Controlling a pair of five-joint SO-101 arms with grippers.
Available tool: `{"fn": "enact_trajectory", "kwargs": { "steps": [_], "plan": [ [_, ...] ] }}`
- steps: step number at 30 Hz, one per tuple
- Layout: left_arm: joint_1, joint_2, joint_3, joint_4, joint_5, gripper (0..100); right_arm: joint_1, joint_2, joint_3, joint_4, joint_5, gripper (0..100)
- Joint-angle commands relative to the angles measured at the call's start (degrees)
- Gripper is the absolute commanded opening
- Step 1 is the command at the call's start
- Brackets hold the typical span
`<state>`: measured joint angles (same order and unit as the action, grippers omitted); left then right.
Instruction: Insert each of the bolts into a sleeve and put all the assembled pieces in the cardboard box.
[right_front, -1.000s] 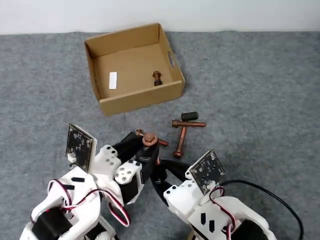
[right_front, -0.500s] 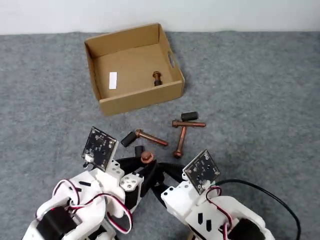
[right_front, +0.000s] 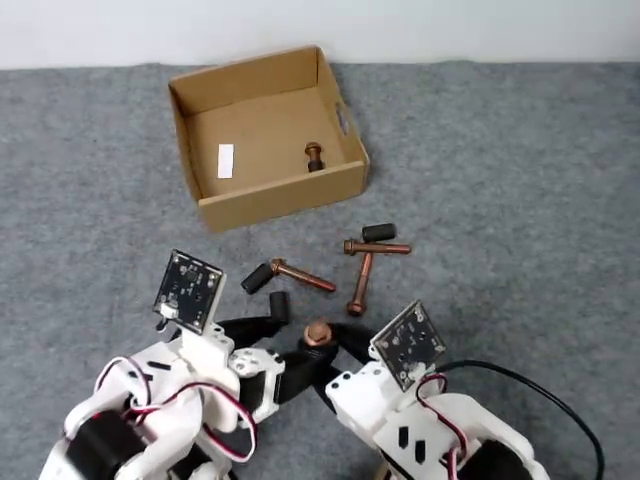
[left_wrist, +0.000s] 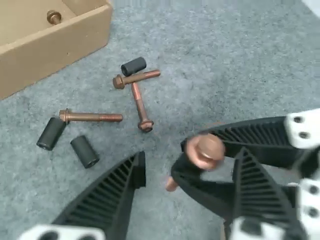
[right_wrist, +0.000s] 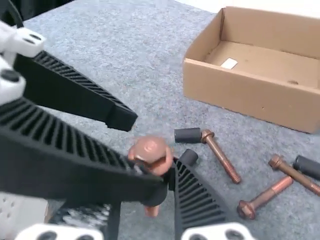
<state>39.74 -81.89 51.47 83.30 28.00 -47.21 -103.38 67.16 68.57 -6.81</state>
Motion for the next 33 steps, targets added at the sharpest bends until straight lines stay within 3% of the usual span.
{"fn": "enact_trajectory", "kwargs": {
  "steps": [1,6,12,18,24,30,33],
  "plan": [
    [-1.49,0.70,-3.74,2.20,-0.35,31,2.86,-0.31,-1.58,-1.80,0.35,0.9],
    [-10.55,0.26,-6.81,2.11,-6.24,26,3.82,-0.31,-1.58,-1.80,-0.09,0.9],
    [-26.99,0.26,-3.47,1.67,-13.45,0,14.37,2.07,-1.67,-2.33,-2.81,0.9],
    [-38.42,0.26,12.18,-1.76,-14.59,0,18.15,15.96,-7.47,-8.40,-7.03,0.9],
    [-40.44,0.18,20.18,-10.37,-22.42,0,18.15,36.09,-16.44,-17.01,-7.12,0.9],
    [-40.26,0.18,39.87,-27.69,-24.09,0,18.77,54.20,-26.55,-27.47,-7.03,0.9],
    [-40.70,0.18,41.36,-29.98,-23.82,0,21.23,62.37,-32.26,-31.96,-6.07,0.9]
  ]
}}
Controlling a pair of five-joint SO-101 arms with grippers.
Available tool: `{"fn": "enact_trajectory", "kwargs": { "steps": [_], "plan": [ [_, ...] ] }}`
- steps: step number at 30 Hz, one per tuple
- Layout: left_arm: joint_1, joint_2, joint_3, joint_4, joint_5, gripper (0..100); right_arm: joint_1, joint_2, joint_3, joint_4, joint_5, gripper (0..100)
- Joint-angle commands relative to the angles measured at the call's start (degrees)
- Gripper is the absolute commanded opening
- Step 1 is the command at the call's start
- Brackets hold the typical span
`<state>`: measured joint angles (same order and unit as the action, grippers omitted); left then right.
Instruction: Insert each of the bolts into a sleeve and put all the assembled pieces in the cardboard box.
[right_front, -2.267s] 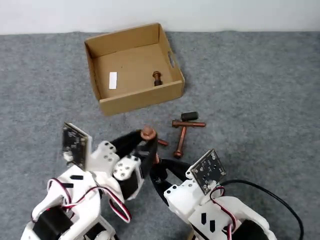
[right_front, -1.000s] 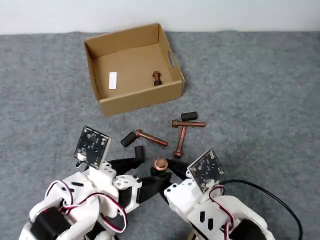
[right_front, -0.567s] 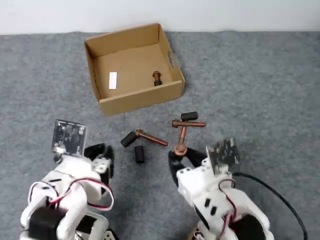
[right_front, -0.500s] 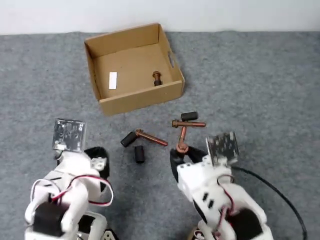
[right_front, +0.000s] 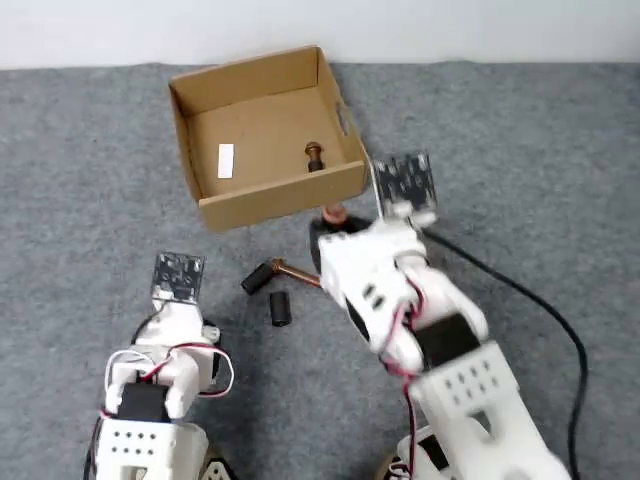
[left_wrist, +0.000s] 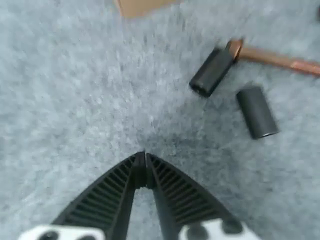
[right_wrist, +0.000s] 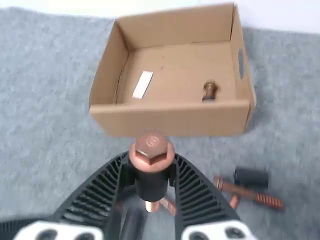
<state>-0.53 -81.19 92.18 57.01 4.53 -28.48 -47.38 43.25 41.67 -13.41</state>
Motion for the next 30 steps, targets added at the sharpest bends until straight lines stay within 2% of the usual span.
{"fn": "enact_trajectory", "kwargs": {
  "steps": [1,5,8,16,24,30],
  "plan": [
    [-0.44,-0.53,0.84,-3.78,-0.35,0,3.65,9.10,-10.20,-6.37,1.49,0.9],
    [-0.44,-0.53,1.10,-4.22,-0.18,0,6.90,19.65,-17.58,-12.88,4.48,0.9],
    [-0.44,-0.53,1.45,-5.27,3.25,0,8.13,28.18,-23.65,-17.27,4.75,0.9],
    [-0.44,-0.53,1.45,-5.36,5.27,0,8.48,51.74,-39.91,-23.96,4.84,0.9],
    [-0.44,-0.53,1.45,-5.36,5.36,0,10.33,71.78,-54.51,-23.60,5.01,0.9],
    [-0.44,-0.53,1.45,-5.36,5.36,0,11.21,80.22,-59.08,-20.35,10.29,0.9]
  ]
}}
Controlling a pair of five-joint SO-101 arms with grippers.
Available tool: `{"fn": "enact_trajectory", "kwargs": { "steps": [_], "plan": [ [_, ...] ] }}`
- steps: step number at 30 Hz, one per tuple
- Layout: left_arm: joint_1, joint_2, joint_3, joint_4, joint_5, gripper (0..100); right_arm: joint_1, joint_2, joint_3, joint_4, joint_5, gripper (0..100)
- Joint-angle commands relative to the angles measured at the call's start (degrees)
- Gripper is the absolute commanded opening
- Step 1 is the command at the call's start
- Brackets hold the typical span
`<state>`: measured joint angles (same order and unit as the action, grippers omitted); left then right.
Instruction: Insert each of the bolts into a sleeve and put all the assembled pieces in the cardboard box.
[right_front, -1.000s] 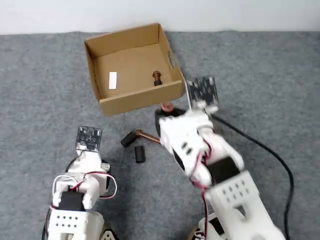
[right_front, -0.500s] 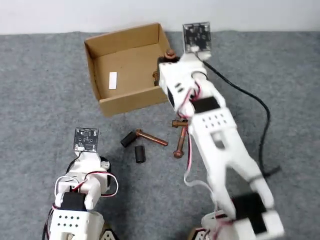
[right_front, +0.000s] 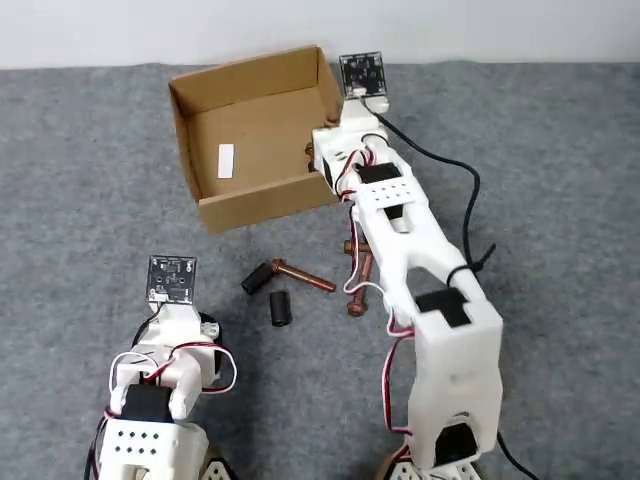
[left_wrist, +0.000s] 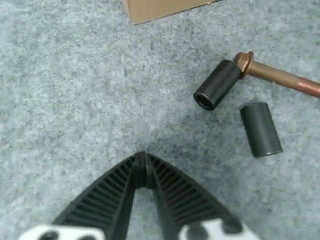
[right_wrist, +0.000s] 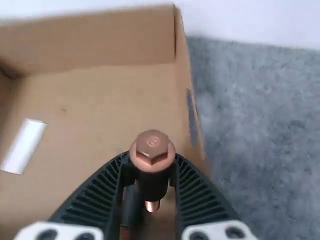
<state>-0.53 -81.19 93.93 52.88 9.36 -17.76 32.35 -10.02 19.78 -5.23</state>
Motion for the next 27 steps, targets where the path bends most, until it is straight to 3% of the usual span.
{"fn": "enact_trajectory", "kwargs": {
  "steps": [1,5,11,20,27],
  "plan": [
    [-0.44,-0.53,-0.31,-1.23,0.53,0,0.48,1.36,-6.51,2.95,2.37,0.9],
    [-0.44,-0.53,-0.31,-1.23,0.53,0,0.48,3.82,-8.79,7.96,2.37,1.8],
    [-0.44,-0.53,-0.31,-1.23,0.53,0,0.13,3.03,-10.99,15.34,2.11,17.4],
    [-0.53,-0.53,-0.31,-1.23,0.53,0,0.13,-7.96,-16.44,28.35,2.37,0.3],
    [-0.88,-0.53,-0.31,-1.23,0.53,0,0.04,-16.92,-16.44,44.62,2.37,0.8]
  ]
}}
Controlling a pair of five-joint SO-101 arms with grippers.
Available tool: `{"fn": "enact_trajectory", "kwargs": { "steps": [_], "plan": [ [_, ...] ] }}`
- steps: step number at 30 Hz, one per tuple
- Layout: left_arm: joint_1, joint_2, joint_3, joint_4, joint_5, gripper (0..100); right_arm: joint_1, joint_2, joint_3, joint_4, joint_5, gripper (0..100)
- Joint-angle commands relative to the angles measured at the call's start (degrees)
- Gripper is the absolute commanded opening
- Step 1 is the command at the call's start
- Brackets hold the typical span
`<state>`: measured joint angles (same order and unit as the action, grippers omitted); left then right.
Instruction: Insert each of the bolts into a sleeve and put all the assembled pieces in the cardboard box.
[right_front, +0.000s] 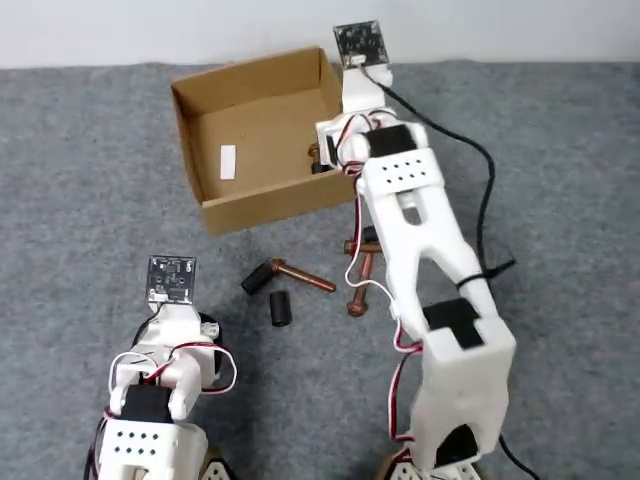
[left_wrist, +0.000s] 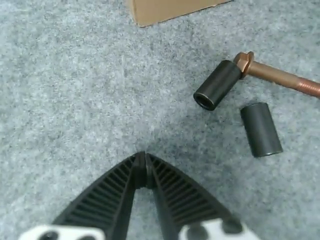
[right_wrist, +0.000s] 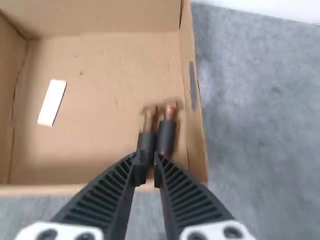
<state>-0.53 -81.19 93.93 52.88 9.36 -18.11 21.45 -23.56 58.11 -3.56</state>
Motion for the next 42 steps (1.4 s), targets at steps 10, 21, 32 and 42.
{"fn": "enact_trajectory", "kwargs": {
  "steps": [10,21,32,42],
  "plan": [
    [-8.88,-0.53,0.40,-4.57,0.53,0,0.84,-8.13,-2.90,29.41,23.47,0.8],
    [-12.84,-0.53,0.13,-4.92,0.53,0,-10.95,-3.82,-2.81,42.07,17.85,0.9],
    [-15.47,-0.53,0.57,-7.21,0.62,0,-22.55,5.93,-3.16,40.13,-15.03,2.4],
    [-15.38,-0.53,0.57,-7.21,0.62,0,-25.89,7.60,-3.16,35.91,-20.66,18.7]
  ]
}}
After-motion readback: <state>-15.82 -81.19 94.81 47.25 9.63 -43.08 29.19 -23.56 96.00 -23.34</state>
